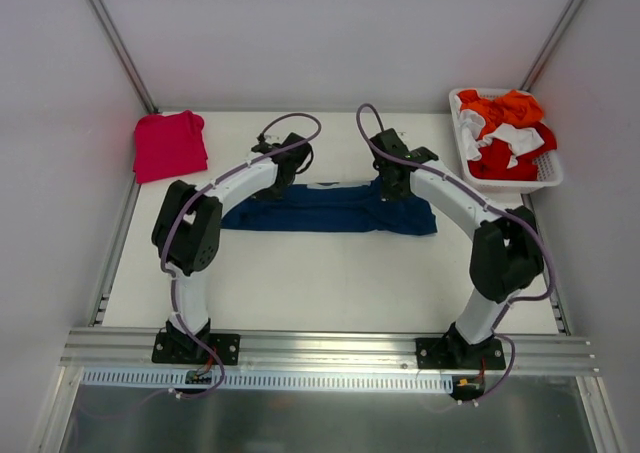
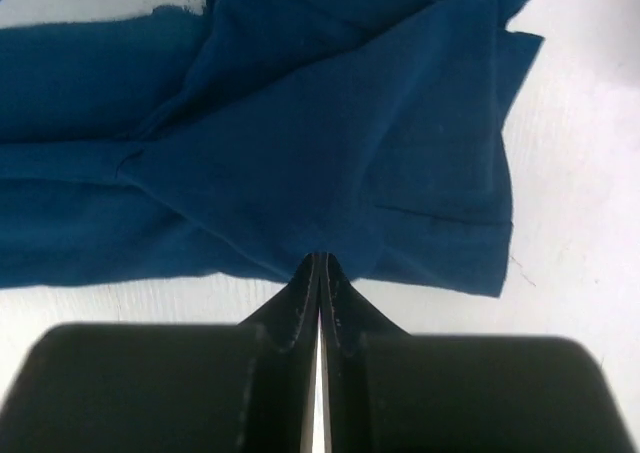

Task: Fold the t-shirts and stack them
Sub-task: Rotate the tshirt 90 degrees

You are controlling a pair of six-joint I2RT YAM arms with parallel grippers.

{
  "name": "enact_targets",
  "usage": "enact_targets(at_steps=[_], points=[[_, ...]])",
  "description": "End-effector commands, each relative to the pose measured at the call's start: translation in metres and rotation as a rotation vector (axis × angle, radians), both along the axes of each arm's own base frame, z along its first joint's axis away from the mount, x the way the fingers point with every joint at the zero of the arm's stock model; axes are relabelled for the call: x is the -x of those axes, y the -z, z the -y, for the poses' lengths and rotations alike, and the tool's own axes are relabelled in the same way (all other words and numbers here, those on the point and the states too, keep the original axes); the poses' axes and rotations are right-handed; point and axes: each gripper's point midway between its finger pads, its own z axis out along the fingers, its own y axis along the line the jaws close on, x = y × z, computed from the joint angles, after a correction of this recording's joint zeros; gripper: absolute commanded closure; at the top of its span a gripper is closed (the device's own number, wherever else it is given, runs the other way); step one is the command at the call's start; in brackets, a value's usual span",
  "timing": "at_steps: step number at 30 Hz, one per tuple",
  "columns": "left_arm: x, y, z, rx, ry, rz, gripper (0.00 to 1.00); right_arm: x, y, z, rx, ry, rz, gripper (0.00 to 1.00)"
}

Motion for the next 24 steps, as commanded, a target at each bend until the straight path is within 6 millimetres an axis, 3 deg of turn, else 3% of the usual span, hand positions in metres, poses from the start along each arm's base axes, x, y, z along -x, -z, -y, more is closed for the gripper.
enact_targets(at_steps=[1,9,14,19,22,24], points=[[-0.014,-0.001,-0.012,-0.019,-0.013,-0.011,1.0,-0.017,-0.001,-0.001,-0.011,0.033,-0.006,0.99],[-0.007,0.012,-0.031,-0.024,-0.044,-0.064,1.0,-0.028,0.023,-0.001,0.003,0.055,-0.084,0.99],[0.007,0.028,-0.036,-0.027,-0.061,-0.114,1.0,-0.017,0.031,0.008,0.04,0.08,-0.138,0.99],[0.017,0.03,-0.042,-0.04,-0.067,-0.127,1.0,-0.006,0.029,0.02,0.084,0.105,-0.153,0.99],[0.021,0.037,-0.043,-0.045,-0.063,-0.153,1.0,-0.005,0.035,0.018,0.087,0.104,-0.177,0.99],[0.023,0.045,-0.041,-0.042,-0.058,-0.179,1.0,-0.003,0.051,0.015,0.097,0.094,-0.236,0.99]])
